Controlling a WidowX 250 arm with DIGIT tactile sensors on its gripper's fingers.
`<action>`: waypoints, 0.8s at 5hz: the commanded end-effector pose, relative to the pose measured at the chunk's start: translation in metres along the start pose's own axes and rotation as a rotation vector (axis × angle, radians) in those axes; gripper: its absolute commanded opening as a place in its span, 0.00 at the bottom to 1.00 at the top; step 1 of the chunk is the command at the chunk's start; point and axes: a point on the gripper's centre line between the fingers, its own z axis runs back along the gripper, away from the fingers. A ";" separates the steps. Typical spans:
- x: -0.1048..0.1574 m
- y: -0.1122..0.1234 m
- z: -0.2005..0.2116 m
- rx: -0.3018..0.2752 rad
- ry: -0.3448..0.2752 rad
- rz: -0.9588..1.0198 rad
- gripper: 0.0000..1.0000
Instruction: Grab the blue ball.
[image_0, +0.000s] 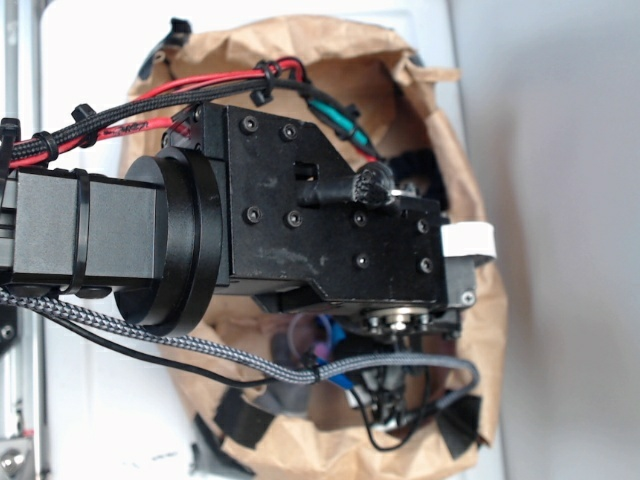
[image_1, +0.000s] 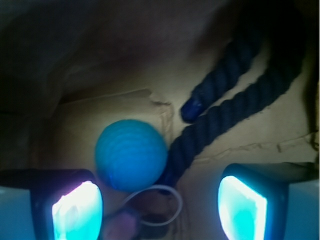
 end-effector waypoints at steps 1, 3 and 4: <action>-0.004 -0.010 0.030 -0.069 -0.105 -0.070 1.00; -0.005 -0.027 0.006 -0.062 -0.137 -0.013 1.00; -0.004 -0.030 -0.001 -0.041 -0.124 0.000 1.00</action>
